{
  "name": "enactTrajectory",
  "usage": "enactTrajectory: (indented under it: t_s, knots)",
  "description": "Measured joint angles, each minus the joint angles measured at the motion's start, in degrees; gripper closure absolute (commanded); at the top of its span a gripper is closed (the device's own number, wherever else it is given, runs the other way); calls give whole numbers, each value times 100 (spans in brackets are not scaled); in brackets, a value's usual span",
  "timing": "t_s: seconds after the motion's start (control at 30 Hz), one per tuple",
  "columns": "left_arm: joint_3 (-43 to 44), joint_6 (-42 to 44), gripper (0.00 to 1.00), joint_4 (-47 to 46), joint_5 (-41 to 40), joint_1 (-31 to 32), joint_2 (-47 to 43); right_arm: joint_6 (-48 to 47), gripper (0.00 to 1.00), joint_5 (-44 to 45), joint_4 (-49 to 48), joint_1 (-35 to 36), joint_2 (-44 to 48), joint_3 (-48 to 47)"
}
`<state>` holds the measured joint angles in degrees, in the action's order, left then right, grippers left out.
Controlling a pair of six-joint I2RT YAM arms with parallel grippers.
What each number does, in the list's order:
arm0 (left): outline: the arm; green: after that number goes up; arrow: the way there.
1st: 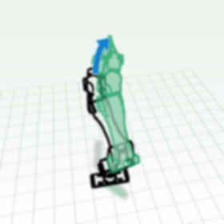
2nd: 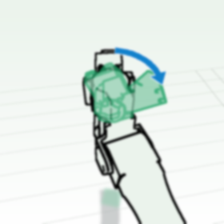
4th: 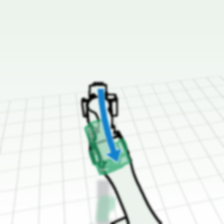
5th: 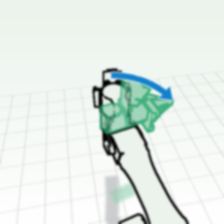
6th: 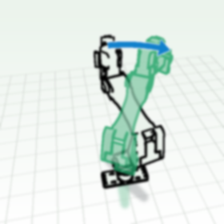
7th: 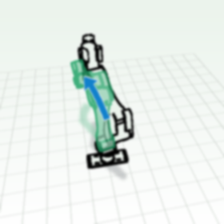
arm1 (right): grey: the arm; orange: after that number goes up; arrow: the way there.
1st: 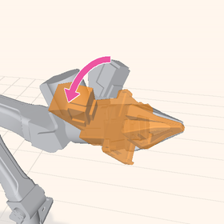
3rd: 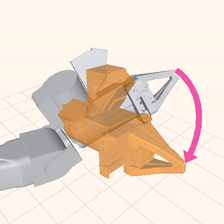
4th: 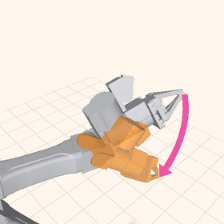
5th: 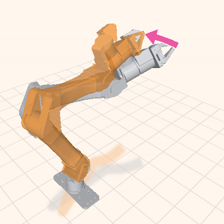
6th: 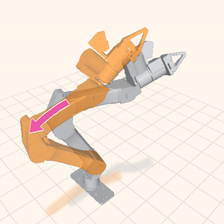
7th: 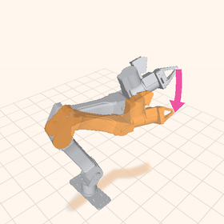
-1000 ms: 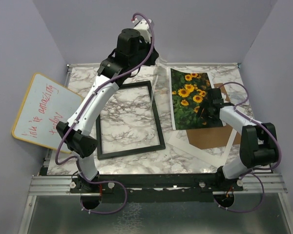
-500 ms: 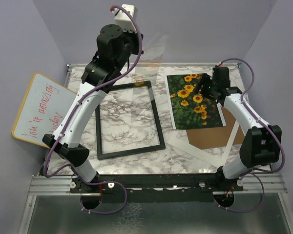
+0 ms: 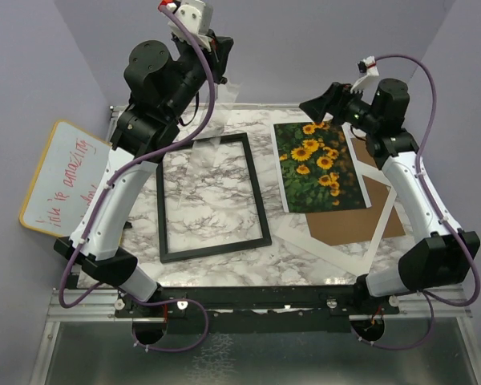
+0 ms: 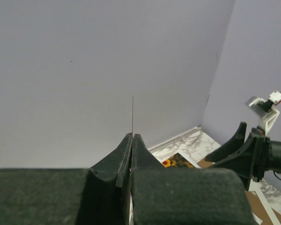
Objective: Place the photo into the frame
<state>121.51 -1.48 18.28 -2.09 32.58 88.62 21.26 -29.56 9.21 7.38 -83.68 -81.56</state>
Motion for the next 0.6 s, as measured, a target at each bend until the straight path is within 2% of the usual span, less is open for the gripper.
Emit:
enactTrajectory:
  t_s: [0.33, 0.6]
  knots:
    - [0, -81, 100, -243, 748, 0, 0, 844, 11, -772, -2317, 0, 435, 616]
    - [94, -413, 100, -798, 914, 0, -37, 1598, 7, -927, -3451, 0, 402, 1163]
